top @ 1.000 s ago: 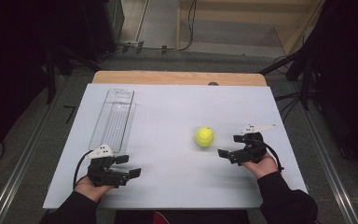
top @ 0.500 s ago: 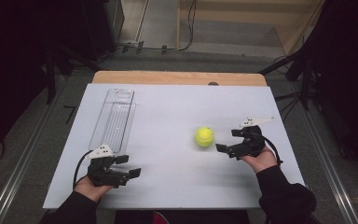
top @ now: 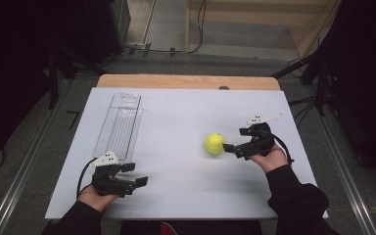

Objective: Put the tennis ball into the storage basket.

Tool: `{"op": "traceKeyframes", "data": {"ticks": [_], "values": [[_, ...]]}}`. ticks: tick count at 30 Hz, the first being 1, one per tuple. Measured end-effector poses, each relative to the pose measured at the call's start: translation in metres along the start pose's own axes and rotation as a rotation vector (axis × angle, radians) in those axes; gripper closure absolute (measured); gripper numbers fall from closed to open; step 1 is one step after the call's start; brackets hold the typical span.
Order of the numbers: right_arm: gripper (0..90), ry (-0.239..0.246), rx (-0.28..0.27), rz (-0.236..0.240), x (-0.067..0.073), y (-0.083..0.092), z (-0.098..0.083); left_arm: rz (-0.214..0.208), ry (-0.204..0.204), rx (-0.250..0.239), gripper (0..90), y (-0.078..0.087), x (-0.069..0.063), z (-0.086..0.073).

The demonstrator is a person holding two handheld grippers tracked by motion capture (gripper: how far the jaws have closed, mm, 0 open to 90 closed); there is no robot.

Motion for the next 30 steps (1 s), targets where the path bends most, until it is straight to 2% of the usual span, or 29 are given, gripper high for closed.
{"op": "traceKeyframes", "data": {"ticks": [6,23,30], "values": [[0.0,0.002,-0.001,-0.001,-0.001,-0.002,0.011,0.000,0.000,0.000,18.8,0.000,0.000,0.000],[0.0,0.056,0.014,0.003,0.004,-0.020,0.048,-0.001,-0.001,-0.002,18.8,0.000,0.000,0.000],[0.0,0.059,0.015,-0.004,0.005,-0.027,0.059,-0.001,0.001,0.000,18.8,0.000,0.001,0.000]]}}
Point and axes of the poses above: each handheld gripper's, and its own axes: y roughly backward along the jaws, z roughly out of its top, x roughly to its left, the point moved 1 cm from there along -y, roughly forward along the jaws, and after that the axes turned 2 degrees about y, right-handed, at the moved point
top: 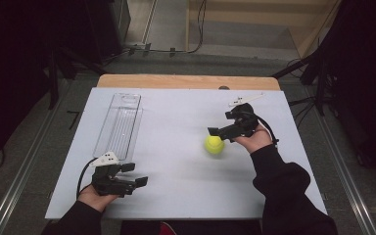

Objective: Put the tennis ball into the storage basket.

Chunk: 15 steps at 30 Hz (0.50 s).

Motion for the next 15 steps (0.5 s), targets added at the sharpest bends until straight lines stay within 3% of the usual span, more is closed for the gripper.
{"op": "traceKeyframes", "data": {"ticks": [15], "values": [[1.2,-0.008,-0.006,0.015,-0.0009,-0.0082,-0.0045,-0.001,-0.001,0.003,18.8,0.0000,-0.0001,0.0000]]}}
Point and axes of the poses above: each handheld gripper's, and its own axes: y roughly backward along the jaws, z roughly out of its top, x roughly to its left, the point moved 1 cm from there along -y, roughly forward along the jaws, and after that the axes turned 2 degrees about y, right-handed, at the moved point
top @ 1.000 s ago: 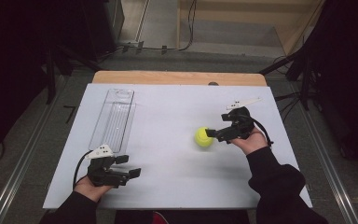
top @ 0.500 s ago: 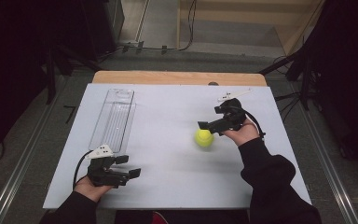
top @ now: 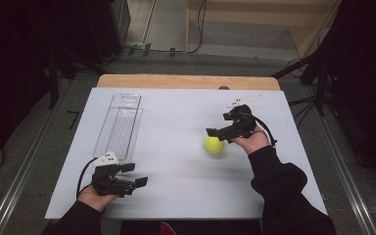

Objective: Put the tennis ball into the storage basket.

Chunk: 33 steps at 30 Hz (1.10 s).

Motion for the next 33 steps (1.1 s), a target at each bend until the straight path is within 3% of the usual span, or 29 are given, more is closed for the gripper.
{"op": "traceKeyframes", "data": {"ticks": [11,33], "values": [[3.3,-0.003,0.000,-0.004,-0.002,-0.005,-0.009,-0.001,0.000,0.005,18.8,0.000,0.000,0.000],[3.3,-0.021,0.062,-0.010,-0.001,-0.029,-0.029,-0.004,0.003,0.005,18.8,0.000,0.001,0.000]]}}
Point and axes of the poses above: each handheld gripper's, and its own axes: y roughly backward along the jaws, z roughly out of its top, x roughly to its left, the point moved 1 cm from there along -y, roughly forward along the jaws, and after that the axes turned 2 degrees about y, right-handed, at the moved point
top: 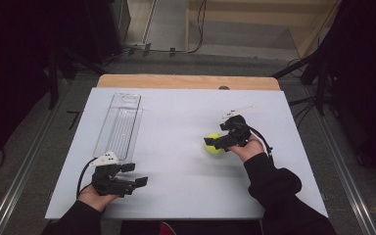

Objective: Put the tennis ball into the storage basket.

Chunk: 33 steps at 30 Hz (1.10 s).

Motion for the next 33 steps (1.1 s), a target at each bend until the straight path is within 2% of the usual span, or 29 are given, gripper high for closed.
{"op": "traceKeyframes", "data": {"ticks": [6,10,24,30,31,33], "values": [[3.3,0.008,0.025,-0.016,0.001,-0.006,-0.004,-0.002,0.000,-0.003,18.8,0.000,0.000,0.000],[3.2,-0.010,0.015,-0.001,-0.001,-0.009,-0.008,-0.003,0.000,-0.004,18.8,0.000,0.000,0.000],[3.3,-0.031,0.069,-0.030,-0.007,-0.022,-0.022,-0.003,-0.005,-0.002,18.8,0.001,-0.001,0.000],[4.2,-0.039,0.079,-0.018,-0.009,-0.026,-0.026,-0.003,-0.005,-0.002,18.8,0.000,-0.001,0.000],[4.6,-0.038,0.079,-0.018,-0.009,-0.026,-0.026,-0.003,-0.005,-0.001,18.8,0.000,-0.001,0.000],[14.4,-0.035,0.068,0.004,-0.008,-0.025,-0.026,-0.003,-0.005,-0.001,18.8,0.000,-0.001,0.000]]}}
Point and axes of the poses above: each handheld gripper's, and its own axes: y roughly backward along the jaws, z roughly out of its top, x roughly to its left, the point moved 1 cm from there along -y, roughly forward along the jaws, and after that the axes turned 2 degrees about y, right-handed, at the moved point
